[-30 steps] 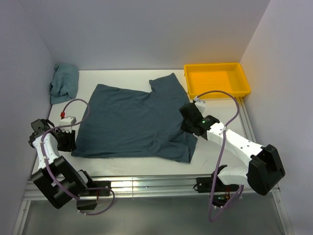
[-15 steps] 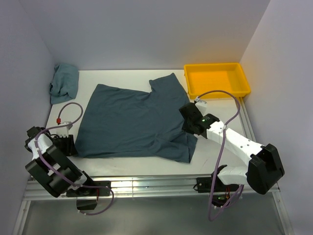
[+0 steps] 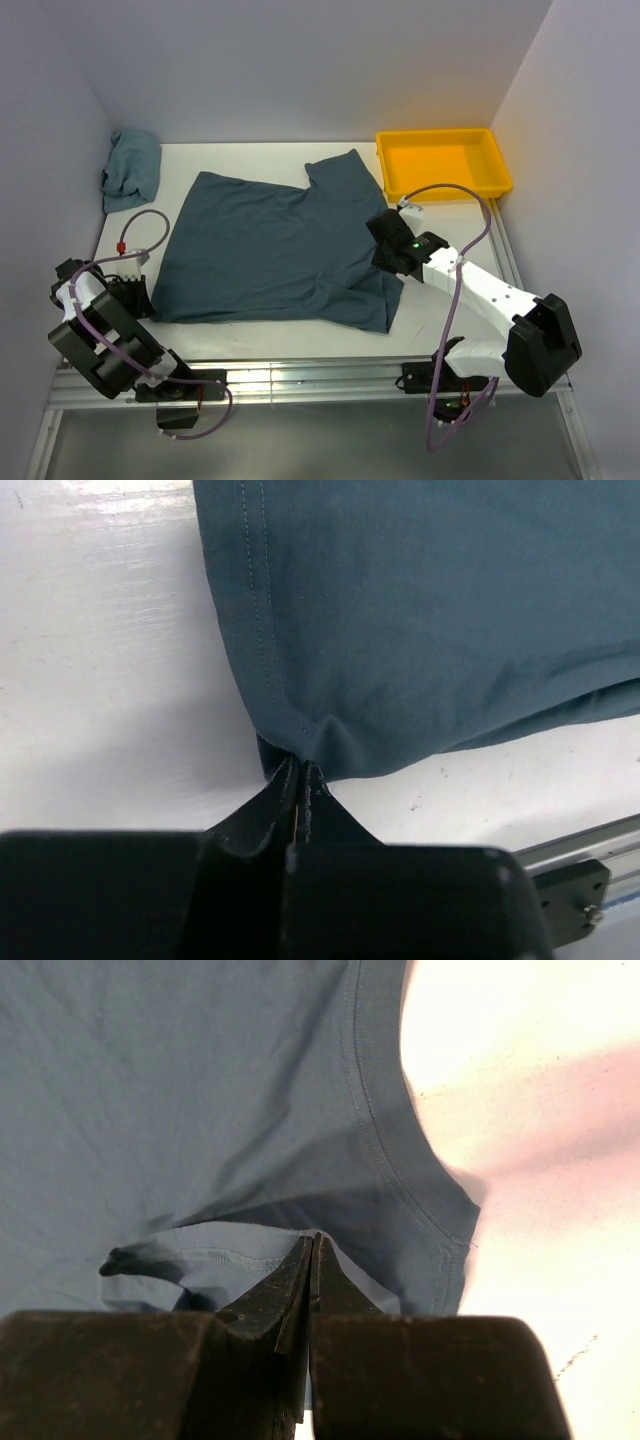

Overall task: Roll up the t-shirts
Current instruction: Fold the tshirt

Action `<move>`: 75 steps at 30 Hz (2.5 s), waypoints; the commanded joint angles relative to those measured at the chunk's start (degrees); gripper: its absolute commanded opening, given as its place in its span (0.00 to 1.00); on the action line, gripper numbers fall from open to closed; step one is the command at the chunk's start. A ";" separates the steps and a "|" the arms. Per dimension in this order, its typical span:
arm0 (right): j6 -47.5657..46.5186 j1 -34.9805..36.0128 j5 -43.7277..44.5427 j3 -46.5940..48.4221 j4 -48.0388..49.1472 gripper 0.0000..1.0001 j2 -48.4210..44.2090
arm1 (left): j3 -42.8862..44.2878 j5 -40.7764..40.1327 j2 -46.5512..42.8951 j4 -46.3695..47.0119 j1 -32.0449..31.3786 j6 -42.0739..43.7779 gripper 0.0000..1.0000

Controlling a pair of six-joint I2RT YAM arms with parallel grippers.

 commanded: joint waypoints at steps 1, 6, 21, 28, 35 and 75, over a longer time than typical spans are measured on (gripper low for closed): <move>-0.69 -0.47 2.73 2.84 -1.34 0.00 -1.32 | 3.33 2.71 -2.25 -2.58 0.25 1.27 0.00; -1.13 -0.91 4.49 4.95 -2.92 0.00 -2.03 | 8.17 4.38 -3.39 -5.66 0.34 1.18 0.00; -3.06 -4.78 4.49 6.09 -0.64 0.00 -3.43 | 24.34 11.41 8.29 -10.68 -2.02 -0.57 0.00; -3.76 -4.95 5.72 7.50 -0.73 0.00 -3.26 | 25.84 9.66 10.66 -5.06 -12.13 -7.77 0.00; -5.26 -5.13 7.30 8.11 1.47 0.00 -1.51 | 28.91 7.11 15.76 -0.93 -18.72 -13.75 0.00; -15.45 -11.28 11.43 20.15 12.02 0.00 22.49 | 47.55 -8.28 40.11 14.90 -31.30 -36.35 0.00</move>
